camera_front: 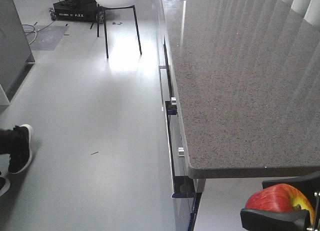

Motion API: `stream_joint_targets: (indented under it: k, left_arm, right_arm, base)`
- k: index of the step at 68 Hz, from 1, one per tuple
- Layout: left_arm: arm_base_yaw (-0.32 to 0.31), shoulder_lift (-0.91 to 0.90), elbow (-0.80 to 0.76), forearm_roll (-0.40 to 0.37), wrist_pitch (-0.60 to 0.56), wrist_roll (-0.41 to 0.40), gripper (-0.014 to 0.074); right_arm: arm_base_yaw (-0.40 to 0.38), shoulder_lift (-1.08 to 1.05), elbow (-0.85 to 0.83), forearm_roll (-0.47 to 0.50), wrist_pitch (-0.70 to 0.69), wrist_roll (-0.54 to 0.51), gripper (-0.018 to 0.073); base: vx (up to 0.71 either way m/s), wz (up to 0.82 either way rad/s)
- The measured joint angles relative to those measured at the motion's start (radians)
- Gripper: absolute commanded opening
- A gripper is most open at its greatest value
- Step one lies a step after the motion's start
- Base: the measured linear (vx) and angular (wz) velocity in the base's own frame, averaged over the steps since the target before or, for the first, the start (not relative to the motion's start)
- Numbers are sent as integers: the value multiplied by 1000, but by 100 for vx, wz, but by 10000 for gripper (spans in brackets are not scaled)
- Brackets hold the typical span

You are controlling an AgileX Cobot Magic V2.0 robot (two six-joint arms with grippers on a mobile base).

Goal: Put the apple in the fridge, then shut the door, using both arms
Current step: 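Drive the base away from the counter holding the apple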

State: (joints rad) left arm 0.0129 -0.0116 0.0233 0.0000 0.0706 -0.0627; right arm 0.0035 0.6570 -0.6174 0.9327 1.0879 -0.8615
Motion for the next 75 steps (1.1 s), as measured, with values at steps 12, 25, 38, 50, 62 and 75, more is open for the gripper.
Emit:
stream_joint_targets:
  k: [12,25,38,50,62,75]
  left_arm:
    - [0,0,0,0,0,0,-6]
    - [0,0,0,0,0,0,-6]
    - [0,0,0,0,0,0,-6]
    - [0,0,0,0,0,0,-6]
    - [0,0,0,0,0,0,-6]
    - [0,0,0,0,0,0,-6]
  right_arm:
    - [0,0,0,0,0,0,207]
    - [0,0,0,0,0,0,207]
    - [0,0,0,0,0,0,207]
    - [0,0,0,0,0,0,207]
    - [0,0,0,0,0,0,207]
    - [0,0,0,0,1,0,207]
  base:
    - [0,0]
    - [0,0]
    - [0,2]
    - [-1,9]
    - [-1,16]
    - [1,27]
